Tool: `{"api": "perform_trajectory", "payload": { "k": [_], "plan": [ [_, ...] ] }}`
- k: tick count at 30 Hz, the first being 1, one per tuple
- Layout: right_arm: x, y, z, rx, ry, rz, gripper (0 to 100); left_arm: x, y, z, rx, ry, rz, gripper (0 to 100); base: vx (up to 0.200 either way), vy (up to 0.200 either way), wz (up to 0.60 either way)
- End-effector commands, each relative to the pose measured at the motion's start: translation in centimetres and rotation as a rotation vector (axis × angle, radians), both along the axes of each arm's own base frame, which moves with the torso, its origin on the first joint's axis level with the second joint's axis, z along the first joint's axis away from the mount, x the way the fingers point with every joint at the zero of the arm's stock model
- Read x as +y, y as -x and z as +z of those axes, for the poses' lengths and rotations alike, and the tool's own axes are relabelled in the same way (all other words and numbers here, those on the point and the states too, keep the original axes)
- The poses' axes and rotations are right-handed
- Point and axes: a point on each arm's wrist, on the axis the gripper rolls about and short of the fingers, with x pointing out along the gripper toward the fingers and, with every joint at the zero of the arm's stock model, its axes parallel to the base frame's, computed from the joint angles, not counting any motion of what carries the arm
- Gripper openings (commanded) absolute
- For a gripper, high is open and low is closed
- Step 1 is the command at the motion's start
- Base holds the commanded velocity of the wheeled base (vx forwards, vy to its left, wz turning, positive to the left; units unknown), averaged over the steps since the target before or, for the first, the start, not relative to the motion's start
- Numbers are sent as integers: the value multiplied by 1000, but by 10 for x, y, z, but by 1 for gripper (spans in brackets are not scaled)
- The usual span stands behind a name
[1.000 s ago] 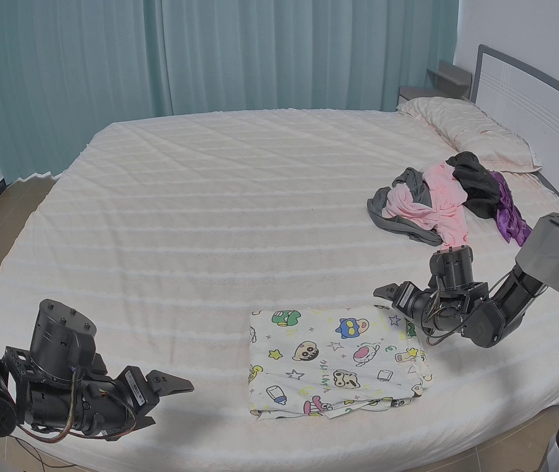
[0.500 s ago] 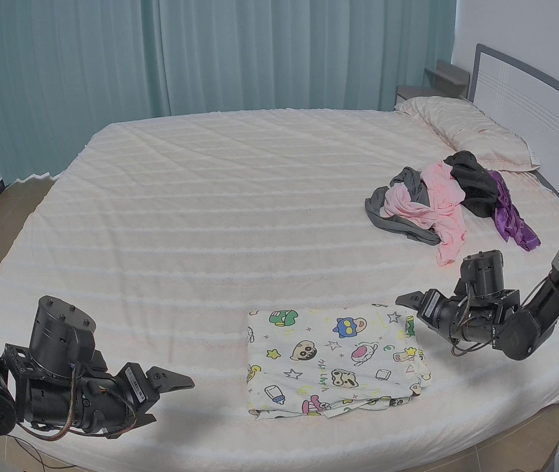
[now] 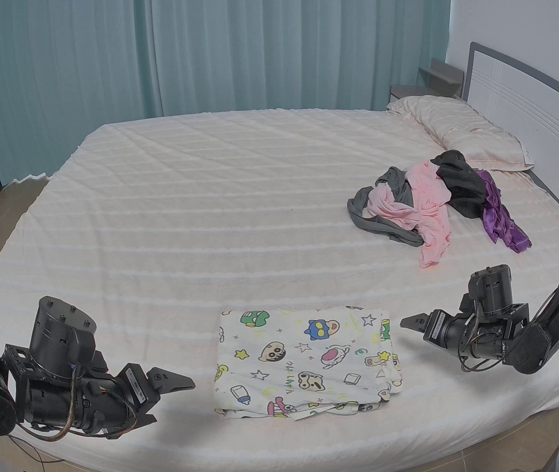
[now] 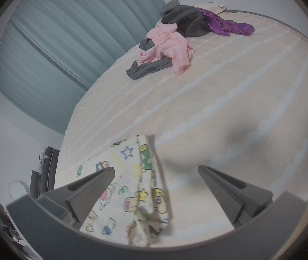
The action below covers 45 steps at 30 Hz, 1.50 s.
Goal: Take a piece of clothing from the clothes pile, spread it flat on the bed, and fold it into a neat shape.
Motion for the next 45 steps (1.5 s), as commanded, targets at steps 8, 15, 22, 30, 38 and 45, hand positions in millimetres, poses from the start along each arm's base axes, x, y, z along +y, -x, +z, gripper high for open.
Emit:
{"api": "perform_trajectory", "payload": {
  "k": [8, 15, 22, 30, 38, 45],
  "plan": [
    [24, 12, -17, 68, 8, 113, 100, -10, -34, 0, -53, -30, 4, 100, 0, 0, 0],
    [26, 16, -19, 100, -47, 194, 100, -11, -92, -50, -104, -141, -25, 100, 0, 0, 0],
    [28, 16, -18, 116, -104, 260, 100, -17, -107, -77, -111, -161, -44, 100, 0, 0, 0],
    [37, 7, -31, 129, -127, 302, 100, -18, -114, -79, -128, -157, -32, 100, 0, 0, 0],
    [45, -1, -44, 64, -143, 321, 100, -17, -119, -83, -133, -190, 2, 100, 0, 0, 0],
    [56, 0, -46, 58, -143, 349, 100, -23, -124, -85, -136, -181, -3, 100, 0, 0, 0]
  ]
}}
